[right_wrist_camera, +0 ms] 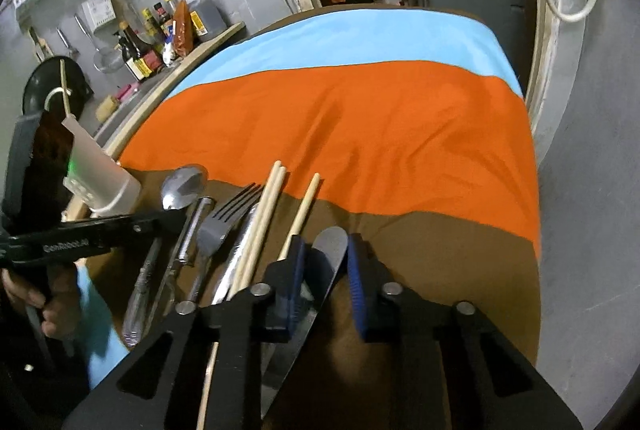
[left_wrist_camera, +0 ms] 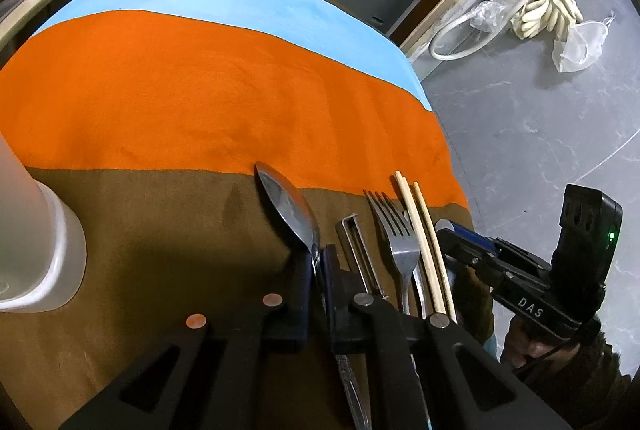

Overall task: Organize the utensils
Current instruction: 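Grasp the silver knife with the left tool while the right tool grasps a chopstick, then lift the knife and chopstick and carry both over the white basket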

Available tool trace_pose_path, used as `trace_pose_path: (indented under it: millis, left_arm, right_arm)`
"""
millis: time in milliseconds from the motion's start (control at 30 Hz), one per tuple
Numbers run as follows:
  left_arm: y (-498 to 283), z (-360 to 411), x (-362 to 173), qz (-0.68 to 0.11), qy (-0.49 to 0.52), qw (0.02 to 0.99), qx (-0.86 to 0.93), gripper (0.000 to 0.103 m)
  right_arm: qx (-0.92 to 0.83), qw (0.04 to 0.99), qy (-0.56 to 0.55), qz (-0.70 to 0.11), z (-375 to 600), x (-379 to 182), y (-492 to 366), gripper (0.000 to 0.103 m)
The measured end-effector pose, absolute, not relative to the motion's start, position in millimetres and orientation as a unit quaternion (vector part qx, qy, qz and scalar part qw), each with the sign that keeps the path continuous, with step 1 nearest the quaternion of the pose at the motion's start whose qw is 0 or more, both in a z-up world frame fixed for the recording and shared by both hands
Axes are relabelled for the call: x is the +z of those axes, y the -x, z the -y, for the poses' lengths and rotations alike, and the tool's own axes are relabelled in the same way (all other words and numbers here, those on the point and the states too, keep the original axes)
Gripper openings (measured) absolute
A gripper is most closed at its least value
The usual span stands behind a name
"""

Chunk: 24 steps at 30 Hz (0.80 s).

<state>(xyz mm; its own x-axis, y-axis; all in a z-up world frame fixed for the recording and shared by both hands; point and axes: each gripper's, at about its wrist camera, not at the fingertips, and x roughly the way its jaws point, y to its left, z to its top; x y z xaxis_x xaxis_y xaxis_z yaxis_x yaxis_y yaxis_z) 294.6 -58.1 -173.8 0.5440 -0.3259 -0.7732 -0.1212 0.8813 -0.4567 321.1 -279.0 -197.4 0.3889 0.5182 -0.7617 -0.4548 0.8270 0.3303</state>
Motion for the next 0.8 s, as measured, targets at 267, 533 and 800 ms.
trace_pose_path:
  millis: [267,533,800]
  left_arm:
    - [-284.5,63.2,-160.3,-0.461,0.224,0.855,-0.078,0.004]
    - [-262.2,73.7,-127.7,-0.420,0.170,0.889,-0.070,0.003]
    - [-237.4,62.2,-89.9,-0.363,0.159,0.915,-0.075,0.003]
  right_arm:
    - [0.294,0.826,-0.088,-0.473,282.1,-196.1,-305.9,0.002]
    - [0.254,0.861,-0.115,-0.425,295.0,-166.5,-278.2,0.001]
    - [0.210,0.894,-0.132,-0.372,299.1,-134.7,-255.0,0.001]
